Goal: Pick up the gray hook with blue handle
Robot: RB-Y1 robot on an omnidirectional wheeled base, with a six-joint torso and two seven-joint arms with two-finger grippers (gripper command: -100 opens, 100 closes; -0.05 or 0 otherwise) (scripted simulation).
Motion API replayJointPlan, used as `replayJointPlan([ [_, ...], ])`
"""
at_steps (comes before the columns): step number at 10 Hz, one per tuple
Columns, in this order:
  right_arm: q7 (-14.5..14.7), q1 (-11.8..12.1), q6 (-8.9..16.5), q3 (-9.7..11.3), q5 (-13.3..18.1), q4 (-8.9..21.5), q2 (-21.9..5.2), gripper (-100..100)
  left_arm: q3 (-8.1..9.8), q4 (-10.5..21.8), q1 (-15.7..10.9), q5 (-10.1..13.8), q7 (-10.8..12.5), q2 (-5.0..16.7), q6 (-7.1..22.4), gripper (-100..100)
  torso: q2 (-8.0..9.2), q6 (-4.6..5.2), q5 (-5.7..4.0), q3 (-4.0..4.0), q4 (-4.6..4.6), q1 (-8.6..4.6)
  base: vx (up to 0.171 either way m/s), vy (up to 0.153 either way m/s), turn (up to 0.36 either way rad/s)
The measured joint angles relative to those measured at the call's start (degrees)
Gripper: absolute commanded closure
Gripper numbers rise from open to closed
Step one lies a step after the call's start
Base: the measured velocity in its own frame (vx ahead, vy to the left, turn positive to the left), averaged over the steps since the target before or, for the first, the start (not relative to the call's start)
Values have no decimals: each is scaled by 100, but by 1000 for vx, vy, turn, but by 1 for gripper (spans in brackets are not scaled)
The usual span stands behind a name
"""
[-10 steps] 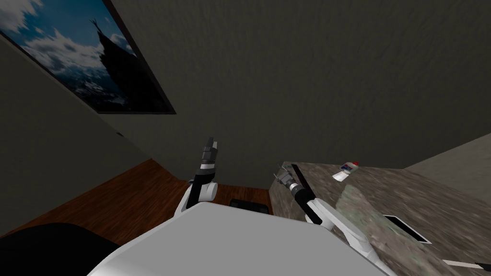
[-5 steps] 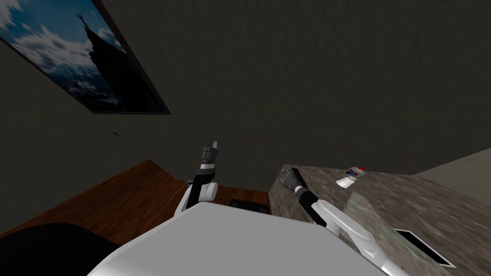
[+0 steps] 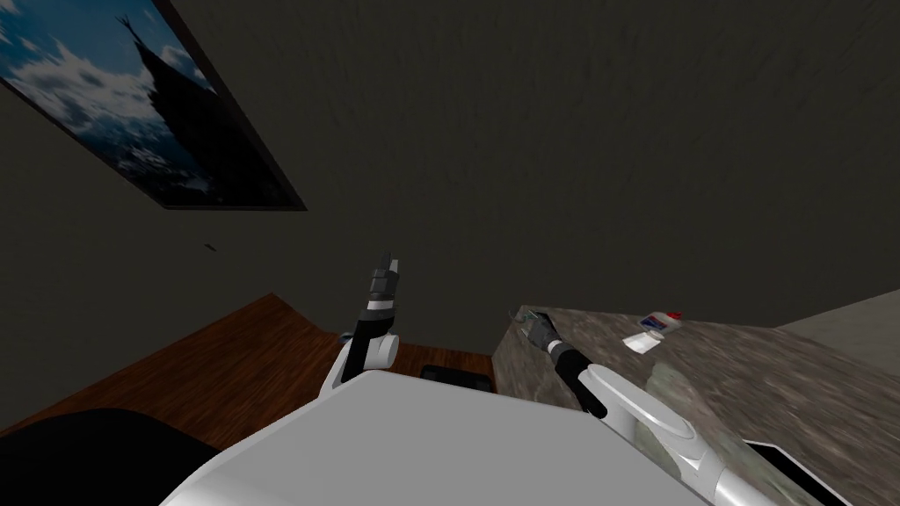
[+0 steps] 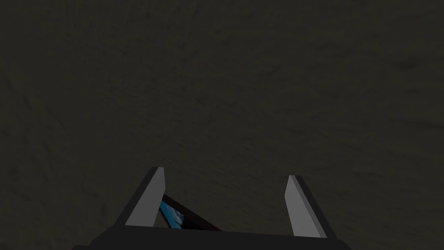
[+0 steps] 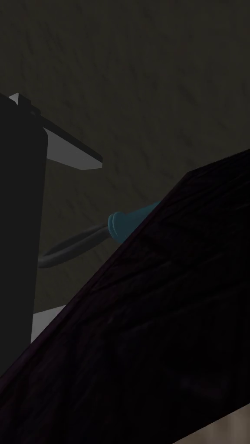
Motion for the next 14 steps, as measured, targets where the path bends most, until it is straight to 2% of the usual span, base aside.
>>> replayJointPlan([
  [1,26,-3,29,6,4,-4,-15,0,0,0,0,0,0,0,0,0,9,1,0,4,1,5,6,-3,0],
  [2,24,-3,26,5,4,-4,-13,-100,0,0,-1,0,0,0,0,0,19,1,1,10,3,9,-122,-128,538],
  [3,-78,-132,-77,-160,251,243,234,-100,0,0,-2,0,0,0,0,0,59,2,-6,31,11,-28,-177,-117,58],
  [4,-157,-275,-60,-192,298,371,247,-100,0,1,-3,0,0,0,1,0,81,1,-8,46,17,-31,-91,-33,39],
  [6,-198,-523,-85,-200,335,728,310,-100,-1,0,-1,0,0,-1,0,0,25,24,-1,12,1,-35,-63,-30,189],
  [7,-286,-675,-101,-316,515,933,475,-100,-1,0,-4,0,0,0,0,0,40,17,-7,18,2,-69,-125,-107,241],
  [9,-376,-964,-21,-339,577,1164,518,-100,0,0,-1,0,0,0,0,0,30,25,-7,17,7,-75,-50,-31,-9],
  [10,-403,-1053,-92,-379,616,1337,557,-100,-1,0,-1,0,0,-1,0,0,12,39,0,6,2,-74,-6,23,13],
  [11,-410,-1159,-120,-323,550,1517,533,-100,-1,0,-1,0,0,-1,0,0,-10,58,5,-8,-3,-96,8,23,12],
  [12,-410,-1195,-140,-339,577,1685,572,-100,-1,0,-1,0,0,-1,0,0,-26,80,3,-20,-13,-129,-114,-68,344],
  [14,-555,-1465,-28,-479,764,1831,702,-100,0,1,-2,0,0,0,1,0,13,81,-12,2,-5,-193,-94,-48,164],
])
